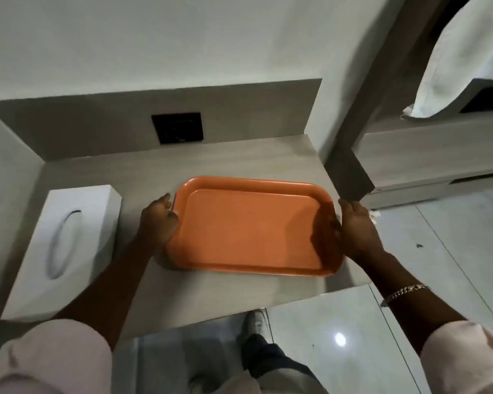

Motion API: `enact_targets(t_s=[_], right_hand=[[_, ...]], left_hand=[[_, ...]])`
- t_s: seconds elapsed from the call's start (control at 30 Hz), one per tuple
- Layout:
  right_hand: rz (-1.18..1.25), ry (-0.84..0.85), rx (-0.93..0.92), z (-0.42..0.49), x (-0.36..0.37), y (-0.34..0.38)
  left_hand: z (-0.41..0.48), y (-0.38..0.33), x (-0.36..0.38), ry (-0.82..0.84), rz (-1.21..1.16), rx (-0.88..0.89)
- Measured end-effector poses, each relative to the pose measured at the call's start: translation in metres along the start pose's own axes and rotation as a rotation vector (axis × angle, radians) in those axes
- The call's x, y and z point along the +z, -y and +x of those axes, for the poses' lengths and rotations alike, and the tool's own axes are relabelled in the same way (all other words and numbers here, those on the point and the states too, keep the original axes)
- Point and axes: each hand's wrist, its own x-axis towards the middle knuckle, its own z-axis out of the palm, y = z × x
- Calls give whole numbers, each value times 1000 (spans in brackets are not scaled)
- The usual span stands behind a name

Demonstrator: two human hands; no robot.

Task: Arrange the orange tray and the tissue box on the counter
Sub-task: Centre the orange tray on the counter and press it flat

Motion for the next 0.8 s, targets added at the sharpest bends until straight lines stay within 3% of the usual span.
enact_targets(t_s=[0.37, 0.8], right_hand=[[242, 28, 54, 33, -2, -12], [228, 40, -29, 123, -16, 39]], left_hand=[[7, -15, -2, -100, -207, -181], [56, -5, -28, -232, -236, -217]])
